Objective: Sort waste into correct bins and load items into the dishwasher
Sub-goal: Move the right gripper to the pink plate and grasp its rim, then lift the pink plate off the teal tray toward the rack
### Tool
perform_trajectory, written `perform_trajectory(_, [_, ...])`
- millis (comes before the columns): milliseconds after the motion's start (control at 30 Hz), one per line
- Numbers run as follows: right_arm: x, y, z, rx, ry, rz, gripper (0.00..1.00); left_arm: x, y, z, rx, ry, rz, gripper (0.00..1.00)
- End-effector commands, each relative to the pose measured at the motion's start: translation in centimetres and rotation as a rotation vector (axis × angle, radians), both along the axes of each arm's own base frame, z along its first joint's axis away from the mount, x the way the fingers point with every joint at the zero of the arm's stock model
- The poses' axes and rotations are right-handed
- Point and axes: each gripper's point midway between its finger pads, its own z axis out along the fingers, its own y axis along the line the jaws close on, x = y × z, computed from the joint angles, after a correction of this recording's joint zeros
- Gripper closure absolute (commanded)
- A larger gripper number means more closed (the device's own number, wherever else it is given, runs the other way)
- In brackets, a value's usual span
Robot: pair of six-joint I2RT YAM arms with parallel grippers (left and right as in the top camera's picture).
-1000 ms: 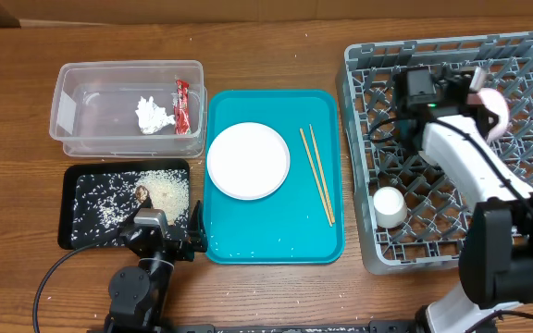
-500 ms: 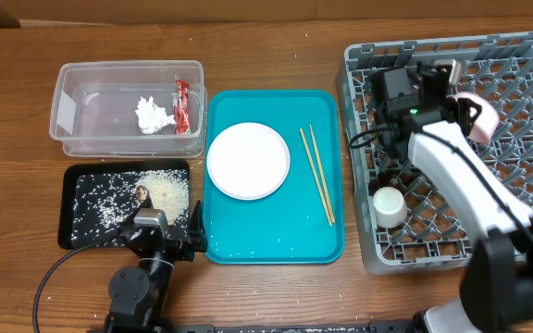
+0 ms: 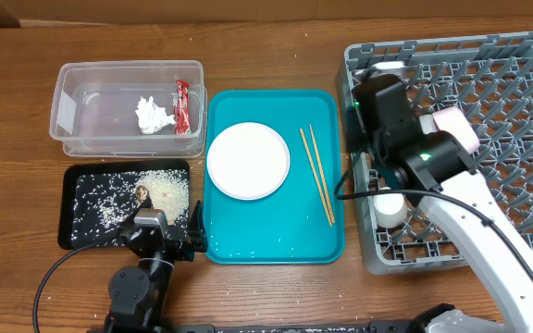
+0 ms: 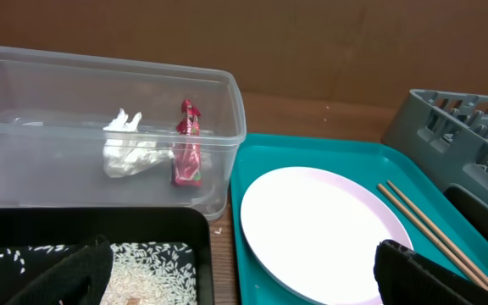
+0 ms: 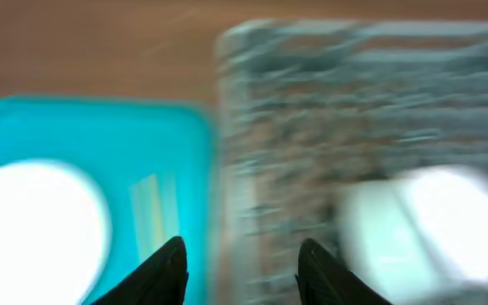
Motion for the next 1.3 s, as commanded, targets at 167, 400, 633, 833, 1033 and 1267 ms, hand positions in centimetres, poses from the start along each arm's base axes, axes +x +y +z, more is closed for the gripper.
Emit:
perform_trajectory(167, [-2.9,10.0,-11.4,0.377,0.487,0.194,0.63,0.0,0.0,0.1,-0.012,-0.009,0.0,0.0])
perform_trajectory(400, [-2.4,12.6,-18.1,0.403,0.607,0.123,0.64,0.0,0.0,0.1,-0.012,-0.009,0.0,0.0])
perform_trajectory(633, [-2.0,13.6,-21.3,0.401,0.627,0.065,0.82,0.0,0.0,0.1,-0.012,-0.009,0.0,0.0])
perform_trajectory(833, [-1.4,12.6,-20.3,0.361,0.587,0.035,0.96,0.0,0.0,0.1,-0.012,-0.009,0.0,0.0])
perform_trajectory(1033, [0.6,9.3,-12.0,0.311,0.368,-0.01,0.96,0.0,0.0,0.1,-0.012,-0.009,0.0,0.0])
perform_trajectory(1267, [0.4,-1.4,-0.3,0.008,-0.051,-0.268,0.96,0.0,0.0,0.1,-0.012,-0.009,0.0,0.0])
